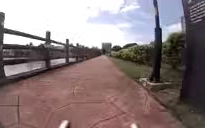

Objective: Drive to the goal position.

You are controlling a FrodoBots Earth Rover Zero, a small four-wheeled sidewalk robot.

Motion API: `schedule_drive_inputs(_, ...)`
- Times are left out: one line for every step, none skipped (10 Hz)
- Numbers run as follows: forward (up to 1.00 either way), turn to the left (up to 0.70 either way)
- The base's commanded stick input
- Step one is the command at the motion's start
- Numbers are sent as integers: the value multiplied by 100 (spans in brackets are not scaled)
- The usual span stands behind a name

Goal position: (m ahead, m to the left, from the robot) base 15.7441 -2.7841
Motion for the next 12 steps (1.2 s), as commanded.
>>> schedule_drive_inputs(100, 0)
schedule_drive_inputs(100, 0)
schedule_drive_inputs(100, 0)
schedule_drive_inputs(100, 0)
schedule_drive_inputs(100, 0)
schedule_drive_inputs(100, 0)
schedule_drive_inputs(100, 0)
schedule_drive_inputs(100, 0)
schedule_drive_inputs(100, 0)
schedule_drive_inputs(100, 0)
schedule_drive_inputs(100, 0)
schedule_drive_inputs(100, 0)
